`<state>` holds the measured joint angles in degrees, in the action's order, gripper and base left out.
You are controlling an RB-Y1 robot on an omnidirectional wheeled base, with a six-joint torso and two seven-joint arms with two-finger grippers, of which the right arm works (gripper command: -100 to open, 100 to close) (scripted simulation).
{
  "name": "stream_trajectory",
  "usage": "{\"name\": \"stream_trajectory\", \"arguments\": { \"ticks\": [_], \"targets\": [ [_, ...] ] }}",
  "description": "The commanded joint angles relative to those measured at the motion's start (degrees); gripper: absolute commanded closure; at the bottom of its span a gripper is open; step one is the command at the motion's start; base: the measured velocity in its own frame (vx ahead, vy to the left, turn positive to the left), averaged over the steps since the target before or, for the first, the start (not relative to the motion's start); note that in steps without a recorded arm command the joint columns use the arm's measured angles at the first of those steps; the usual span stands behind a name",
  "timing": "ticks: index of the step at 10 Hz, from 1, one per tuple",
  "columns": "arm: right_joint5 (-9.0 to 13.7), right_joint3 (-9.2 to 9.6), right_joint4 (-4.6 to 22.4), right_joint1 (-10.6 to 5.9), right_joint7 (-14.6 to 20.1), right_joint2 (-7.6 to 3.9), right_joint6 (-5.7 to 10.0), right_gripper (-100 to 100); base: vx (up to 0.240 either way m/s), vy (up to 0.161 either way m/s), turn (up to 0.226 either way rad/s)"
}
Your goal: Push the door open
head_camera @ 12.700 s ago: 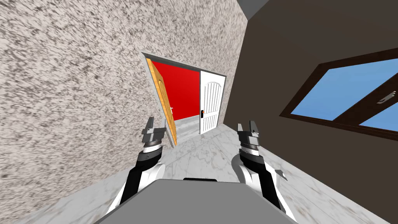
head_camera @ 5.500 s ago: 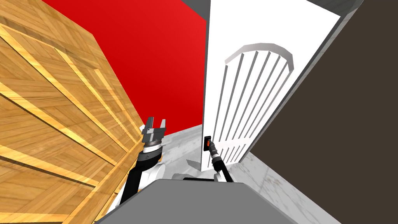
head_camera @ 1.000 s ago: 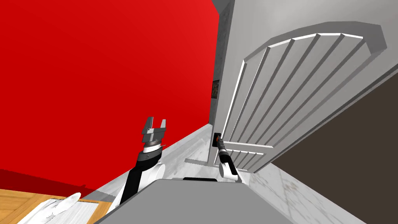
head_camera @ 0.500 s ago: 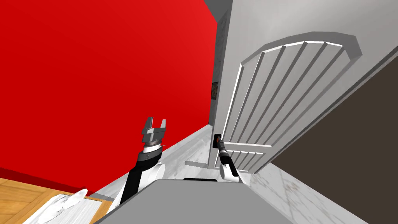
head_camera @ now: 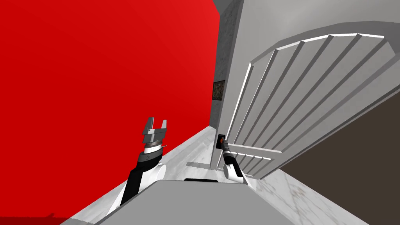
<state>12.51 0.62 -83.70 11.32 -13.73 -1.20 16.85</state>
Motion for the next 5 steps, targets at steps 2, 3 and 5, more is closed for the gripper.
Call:
{"name": "stream_trajectory", "arguments": {
  "ticks": [2,3,5],
  "targets": [
    [0.5,-2.06,-0.6,-0.29,-0.3,0.64,-0.29,100,0.191,0.062,-0.065],
    [0.7,-2.64,-0.7,-0.32,-0.4,1.14,-0.38,100,0.179,0.102,-0.064],
    [1.2,-4.01,-0.9,-0.39,-0.5,2.99,-0.60,100,0.177,0.098,-0.111]
  ]
}}
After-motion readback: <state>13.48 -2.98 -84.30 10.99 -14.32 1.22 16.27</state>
